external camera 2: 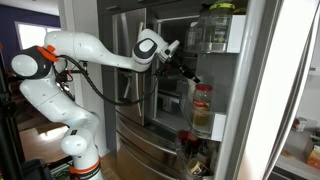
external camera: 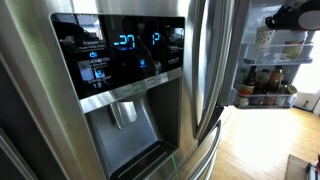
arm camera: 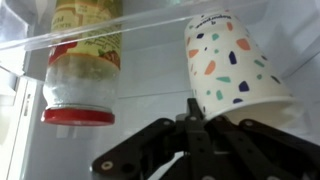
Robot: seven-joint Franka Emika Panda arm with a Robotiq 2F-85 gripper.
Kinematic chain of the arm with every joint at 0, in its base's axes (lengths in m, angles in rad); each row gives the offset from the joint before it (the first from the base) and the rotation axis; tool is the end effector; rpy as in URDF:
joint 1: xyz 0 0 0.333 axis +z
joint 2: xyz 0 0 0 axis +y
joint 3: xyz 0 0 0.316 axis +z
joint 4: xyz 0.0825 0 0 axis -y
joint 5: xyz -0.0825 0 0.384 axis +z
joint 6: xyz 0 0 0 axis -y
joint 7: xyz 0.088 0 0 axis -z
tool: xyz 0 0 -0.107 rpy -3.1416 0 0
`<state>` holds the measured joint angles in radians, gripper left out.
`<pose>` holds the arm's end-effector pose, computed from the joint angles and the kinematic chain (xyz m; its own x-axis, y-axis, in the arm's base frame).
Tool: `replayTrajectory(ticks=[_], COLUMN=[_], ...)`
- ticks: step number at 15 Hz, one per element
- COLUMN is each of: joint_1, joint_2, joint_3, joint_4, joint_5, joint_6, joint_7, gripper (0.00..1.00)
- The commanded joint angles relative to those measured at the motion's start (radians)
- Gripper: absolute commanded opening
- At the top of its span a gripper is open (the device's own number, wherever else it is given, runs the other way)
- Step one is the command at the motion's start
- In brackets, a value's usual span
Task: Remove the styrofoam cup from the fridge door middle shelf and put it in the fridge on the bottom shelf of the upper fridge compartment
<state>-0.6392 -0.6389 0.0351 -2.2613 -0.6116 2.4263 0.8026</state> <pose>0.3338 -0.2273 0.6881 0.2534 -0.5077 0.8234 -0.8931 -0.4499 -0.0026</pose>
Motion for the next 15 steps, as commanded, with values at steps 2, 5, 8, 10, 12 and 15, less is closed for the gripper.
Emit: replayTrajectory(ticks=[2,5,8,10,12,15], joint_1=[0.05,0.096,0.159,0.208,0.263,0.329], joint_2=[-0.115,-0.169,-0.203,-0.208,-0.19,-0.121], joint_3=[0.001,0.013,0.017,0.022,0.018,0.016], joint_4=[-0.058,-0.07,-0.07,-0.06,-0.042,-0.009], joint_5=[-0.03,-0.01,-0.003,0.016,0.042,0.14], joint_6=[0.024,0.013,0.028,0.043,0.066,0.106], joint_7=[-0.041,-0.086,-0.139,-0.183,-0.248,-0.325], gripper=[0.01,0.01,0.01,0.01,0.01,0.01])
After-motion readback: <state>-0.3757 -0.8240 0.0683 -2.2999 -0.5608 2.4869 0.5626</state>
